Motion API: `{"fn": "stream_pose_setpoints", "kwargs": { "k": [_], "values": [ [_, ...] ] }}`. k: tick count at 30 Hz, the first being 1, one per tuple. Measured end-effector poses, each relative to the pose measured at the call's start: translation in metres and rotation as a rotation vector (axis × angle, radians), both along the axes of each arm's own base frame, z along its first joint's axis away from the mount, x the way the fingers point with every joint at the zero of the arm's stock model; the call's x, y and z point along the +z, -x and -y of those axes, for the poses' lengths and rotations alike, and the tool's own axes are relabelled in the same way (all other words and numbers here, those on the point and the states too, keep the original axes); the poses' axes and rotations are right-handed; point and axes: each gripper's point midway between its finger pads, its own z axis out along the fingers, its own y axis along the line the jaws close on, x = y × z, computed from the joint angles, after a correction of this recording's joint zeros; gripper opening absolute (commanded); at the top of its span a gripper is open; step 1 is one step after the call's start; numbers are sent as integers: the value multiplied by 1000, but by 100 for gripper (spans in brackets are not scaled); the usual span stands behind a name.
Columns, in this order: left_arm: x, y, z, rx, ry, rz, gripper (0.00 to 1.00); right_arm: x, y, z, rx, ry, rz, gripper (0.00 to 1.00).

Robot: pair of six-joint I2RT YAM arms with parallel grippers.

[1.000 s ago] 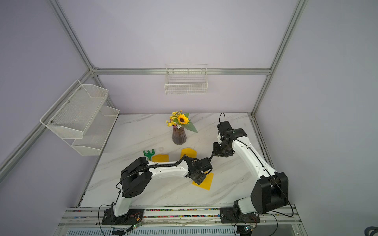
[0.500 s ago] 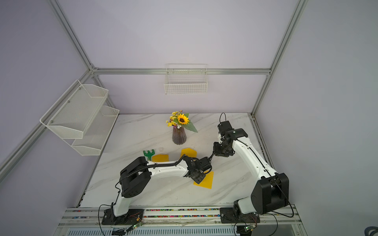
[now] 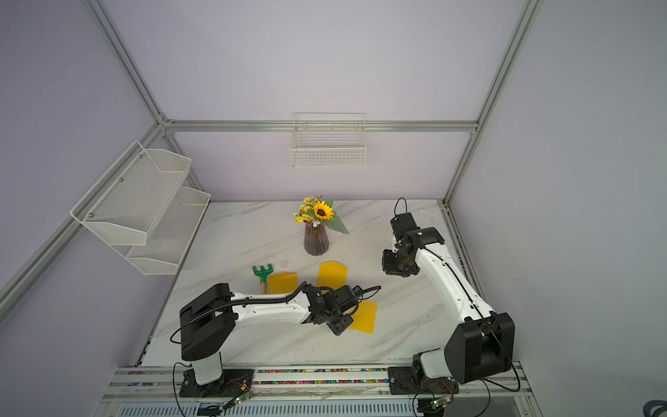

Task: Seal the envelope with a glue stick
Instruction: Move the envelope to the center of the board.

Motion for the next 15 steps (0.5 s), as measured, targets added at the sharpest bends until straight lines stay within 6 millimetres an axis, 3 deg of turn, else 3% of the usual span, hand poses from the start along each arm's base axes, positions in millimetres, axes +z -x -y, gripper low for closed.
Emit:
{"fn": "stream_pose_setpoints", "kwargs": {
  "k": [6,10,15],
  "values": [
    [-17,4,12,-25,-17,2,63,1,1,4,-10,12,-6,0],
    [-16,-4,21,-9,-2,31,62,6,-2,12,-28,39,14,0],
    [-14,-16,31,20,1,70,59,30,-5,29,-73,91,97,0]
  ]
}}
